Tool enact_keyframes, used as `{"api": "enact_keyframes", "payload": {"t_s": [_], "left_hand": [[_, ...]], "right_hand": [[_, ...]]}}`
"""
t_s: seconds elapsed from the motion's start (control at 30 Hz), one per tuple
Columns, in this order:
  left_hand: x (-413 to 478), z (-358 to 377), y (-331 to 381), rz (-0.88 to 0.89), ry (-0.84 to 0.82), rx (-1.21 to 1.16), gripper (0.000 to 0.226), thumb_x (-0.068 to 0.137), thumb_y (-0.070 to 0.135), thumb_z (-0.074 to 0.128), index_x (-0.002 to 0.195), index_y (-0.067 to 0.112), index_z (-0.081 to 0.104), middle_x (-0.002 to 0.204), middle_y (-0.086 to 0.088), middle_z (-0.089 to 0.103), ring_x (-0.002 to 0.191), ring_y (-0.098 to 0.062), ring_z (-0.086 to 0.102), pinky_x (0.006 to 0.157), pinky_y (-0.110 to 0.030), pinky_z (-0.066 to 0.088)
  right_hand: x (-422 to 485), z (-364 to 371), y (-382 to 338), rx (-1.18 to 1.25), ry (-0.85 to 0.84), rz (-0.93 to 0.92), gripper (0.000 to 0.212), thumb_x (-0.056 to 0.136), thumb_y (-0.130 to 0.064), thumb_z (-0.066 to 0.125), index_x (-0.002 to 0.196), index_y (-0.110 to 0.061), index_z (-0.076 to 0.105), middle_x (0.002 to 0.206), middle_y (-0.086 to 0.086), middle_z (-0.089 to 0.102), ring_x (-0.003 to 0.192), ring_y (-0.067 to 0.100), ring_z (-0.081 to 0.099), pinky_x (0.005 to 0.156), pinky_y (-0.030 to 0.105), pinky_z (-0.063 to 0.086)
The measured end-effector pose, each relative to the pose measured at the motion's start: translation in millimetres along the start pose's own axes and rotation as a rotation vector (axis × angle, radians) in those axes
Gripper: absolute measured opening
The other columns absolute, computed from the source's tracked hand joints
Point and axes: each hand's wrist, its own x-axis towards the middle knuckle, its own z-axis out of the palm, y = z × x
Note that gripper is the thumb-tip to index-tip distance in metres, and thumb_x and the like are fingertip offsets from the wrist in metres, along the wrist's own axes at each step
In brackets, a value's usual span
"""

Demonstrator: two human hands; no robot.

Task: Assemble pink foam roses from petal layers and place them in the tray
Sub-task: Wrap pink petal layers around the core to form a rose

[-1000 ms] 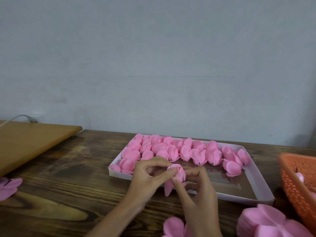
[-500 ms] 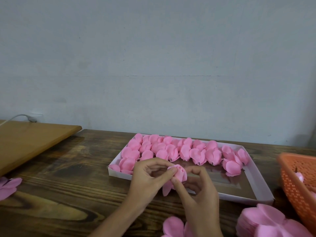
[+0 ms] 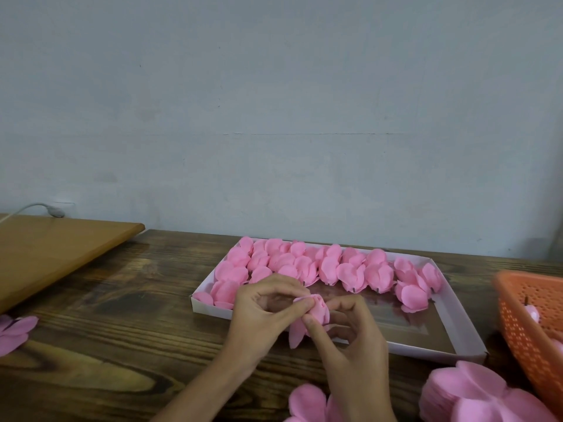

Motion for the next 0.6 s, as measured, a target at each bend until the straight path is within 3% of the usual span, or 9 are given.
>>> {"api": "enact_keyframes", "payload": {"t_s": [0.07,0.2,0.33,0.47,0.6], "left_hand": [[1.4,-1.5,-1.5,0.016,-0.021,0.015,0.009,0.079,0.012,0.091,0.085,0.015,0.085,0.091,-0.009,0.076,0.09,-0.02,0.075,0.078,-0.025,0.059],[1.6,-8.6,-1.4,-0.127,-0.096,0.085,0.022,0.089,0.041,0.072,0.104,0.03,0.083,0.105,0.004,0.08,0.105,-0.013,0.074,0.086,-0.022,0.057],[4.8,-17.3,-5.4,-0.174,-0.226,0.24,0.021,0.093,0.023,0.074,0.113,0.023,0.081,0.107,0.0,0.08,0.105,-0.022,0.075,0.092,-0.048,0.061],[5.0,-19.6,-1.5,-0.208,-0.204,0.137,0.026,0.083,0.03,0.083,0.109,0.034,0.079,0.097,-0.005,0.081,0.097,-0.023,0.077,0.09,-0.039,0.062],[5.6,-21.9,-3.9,-0.21,-0.26,0.103,0.042,0.082,0.012,0.086,0.115,0.036,0.075,0.094,-0.004,0.08,0.095,-0.02,0.077,0.087,-0.027,0.059]], "right_hand": [[0.0,0.0,-0.5,0.006,0.005,0.003,0.031,0.07,-0.045,0.084,0.088,-0.032,0.063,0.083,-0.006,0.076,0.07,0.01,0.071,0.062,0.036,0.058],[2.2,-1.9,4.9,0.038,0.019,-0.007,0.029,0.079,-0.014,0.088,0.089,-0.029,0.065,0.087,-0.001,0.075,0.077,0.017,0.074,0.068,0.035,0.061],[2.9,-1.3,4.2,0.082,0.04,-0.036,0.029,0.081,-0.011,0.085,0.09,-0.03,0.065,0.093,0.002,0.077,0.083,0.019,0.075,0.071,0.028,0.061],[2.1,-0.6,4.0,0.111,0.065,-0.033,0.026,0.081,-0.014,0.084,0.092,-0.028,0.064,0.093,0.001,0.077,0.084,0.019,0.076,0.072,0.032,0.062],[2.6,-1.1,2.4,0.156,0.077,-0.042,0.025,0.08,-0.021,0.083,0.096,-0.024,0.064,0.094,0.003,0.077,0.085,0.022,0.077,0.073,0.031,0.062]]}}
